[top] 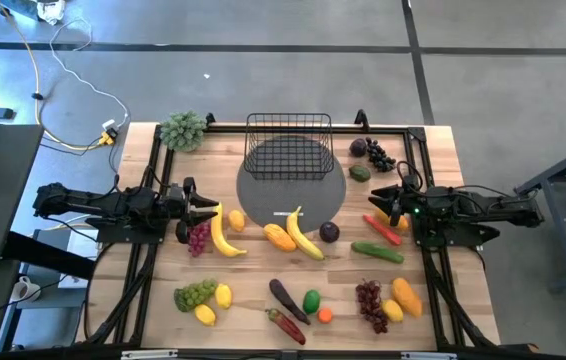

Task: Build produce basket

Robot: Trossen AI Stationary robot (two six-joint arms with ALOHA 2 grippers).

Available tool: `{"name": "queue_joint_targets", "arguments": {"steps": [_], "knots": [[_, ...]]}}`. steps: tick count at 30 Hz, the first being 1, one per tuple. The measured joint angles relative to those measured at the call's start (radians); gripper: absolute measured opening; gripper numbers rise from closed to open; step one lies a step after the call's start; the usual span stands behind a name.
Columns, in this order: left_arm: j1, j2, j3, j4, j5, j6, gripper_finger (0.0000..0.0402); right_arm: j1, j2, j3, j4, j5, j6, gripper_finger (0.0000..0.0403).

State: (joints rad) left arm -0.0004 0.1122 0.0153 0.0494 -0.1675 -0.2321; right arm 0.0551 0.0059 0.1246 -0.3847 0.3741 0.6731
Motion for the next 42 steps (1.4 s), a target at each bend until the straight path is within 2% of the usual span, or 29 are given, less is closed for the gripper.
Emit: {"name": "queue_joint_targets", "arguments": {"steps": [10,18,28,36,42], "knots": [[0.000,0.000,0.000,0.000,0.000,0.000,0.0135,0.000,0.000,0.000,0.001,-0.008,0.000,0.0175],[0.000,0.000,0.000,0.000,0.000,0.000,0.0135,0.000,0.000,0.000,0.008,-0.087,-0.024,0.0243],[0.000,0.000,0.000,0.000,0.000,0.000,0.0135,0.000,0.021,0.026,0.008,-0.128,-0.019,0.0327],[0.000,0.000,0.000,0.000,0.000,0.000,0.0135,0.000,0.209,0.136,0.005,-0.129,-0.045,0.0392],[0.000,0.000,0.000,0.000,0.000,0.000,0.0135,0.000,0.393,0.233,-0.001,-0.169,-0.090,0.0397]]}}
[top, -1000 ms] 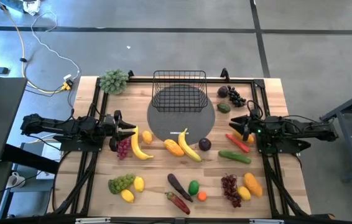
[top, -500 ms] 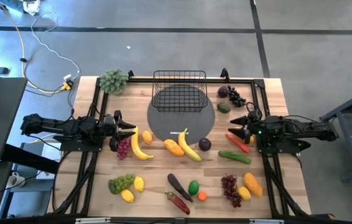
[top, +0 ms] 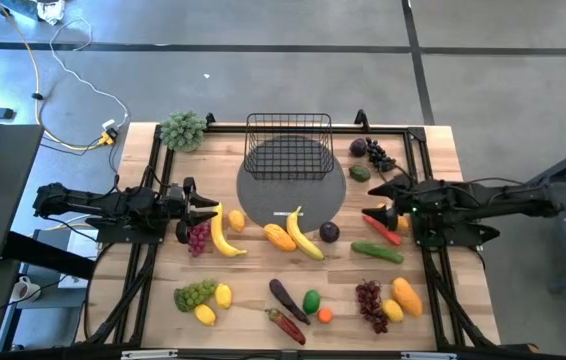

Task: Build produce basket
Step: Put the purple plum into the black wire basket

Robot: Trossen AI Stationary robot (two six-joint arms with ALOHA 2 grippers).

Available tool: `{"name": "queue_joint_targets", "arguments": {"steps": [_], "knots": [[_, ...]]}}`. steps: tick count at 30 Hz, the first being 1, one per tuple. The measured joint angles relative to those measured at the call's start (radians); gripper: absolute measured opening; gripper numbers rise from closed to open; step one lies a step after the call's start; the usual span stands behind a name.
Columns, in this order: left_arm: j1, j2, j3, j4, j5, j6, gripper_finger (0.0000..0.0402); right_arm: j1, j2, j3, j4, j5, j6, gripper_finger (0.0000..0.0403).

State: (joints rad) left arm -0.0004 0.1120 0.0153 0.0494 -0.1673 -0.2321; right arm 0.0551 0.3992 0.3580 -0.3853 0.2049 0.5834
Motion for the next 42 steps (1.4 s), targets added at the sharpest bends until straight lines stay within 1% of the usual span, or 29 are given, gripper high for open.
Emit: {"name": "queue_joint_targets", "arguments": {"steps": [3,7,10,16,23,32,42], "knots": [[0.000,0.000,0.000,0.000,0.000,0.000,0.0136,0.000,0.082,0.053,-0.015,-0.022,-0.080,0.0397],[0.000,0.000,0.000,0.000,0.000,0.000,0.0135,0.000,0.184,0.124,-0.077,-0.039,-0.190,0.0397],[0.000,0.000,0.000,0.000,0.000,0.000,0.0135,0.000,0.246,0.166,-0.079,-0.055,-0.262,0.0397],[0.000,0.000,0.000,0.000,0.000,0.000,0.0135,0.000,0.346,0.185,-0.053,-0.061,-0.371,0.0397],[0.000,0.000,0.000,0.000,0.000,0.000,0.0135,0.000,0.455,0.185,-0.030,-0.064,-0.382,0.0397],[0.000,0.000,0.000,0.000,0.000,0.000,0.0135,0.035,0.615,0.185,0.155,-0.064,-0.375,0.0397],[0.000,0.000,0.000,0.000,0.000,0.000,0.0135,0.061,0.789,0.184,0.270,-0.063,-0.337,0.0397]]}}
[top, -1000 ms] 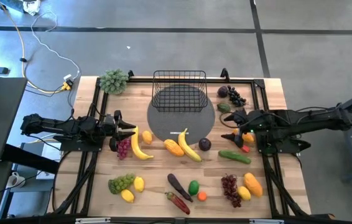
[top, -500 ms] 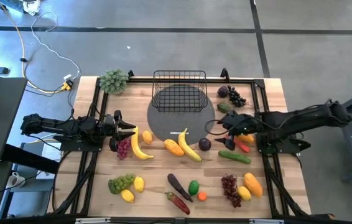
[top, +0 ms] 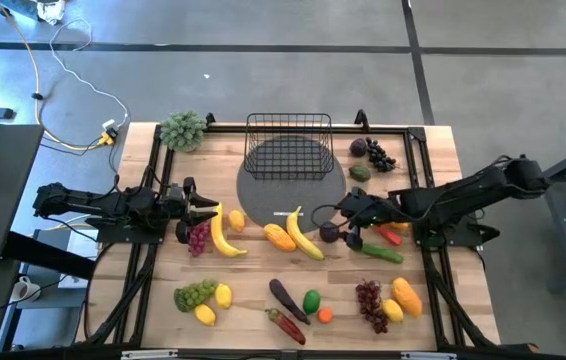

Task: Build produce basket
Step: Put the purple plum into the black wire basket

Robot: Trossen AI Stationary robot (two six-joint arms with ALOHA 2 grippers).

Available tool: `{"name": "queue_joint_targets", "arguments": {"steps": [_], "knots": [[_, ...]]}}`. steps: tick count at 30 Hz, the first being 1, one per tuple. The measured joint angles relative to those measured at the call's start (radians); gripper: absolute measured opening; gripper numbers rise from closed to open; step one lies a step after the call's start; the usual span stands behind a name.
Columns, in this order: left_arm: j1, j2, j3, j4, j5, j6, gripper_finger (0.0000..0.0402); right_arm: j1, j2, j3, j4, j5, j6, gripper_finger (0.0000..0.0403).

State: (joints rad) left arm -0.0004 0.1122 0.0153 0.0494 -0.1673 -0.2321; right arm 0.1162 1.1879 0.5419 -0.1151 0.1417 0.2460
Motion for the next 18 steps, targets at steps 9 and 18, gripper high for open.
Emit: {"name": "queue_joint_targets", "arguments": {"steps": [9,18], "knots": [[0.000,0.000,0.000,0.000,0.000,0.000,0.0135,0.002,0.114,0.000,0.071,-0.001,0.042,0.0397],[0.000,0.000,0.000,0.000,-0.005,0.000,0.0135,0.002,0.212,0.000,0.109,-0.003,0.045,0.0397]]}}
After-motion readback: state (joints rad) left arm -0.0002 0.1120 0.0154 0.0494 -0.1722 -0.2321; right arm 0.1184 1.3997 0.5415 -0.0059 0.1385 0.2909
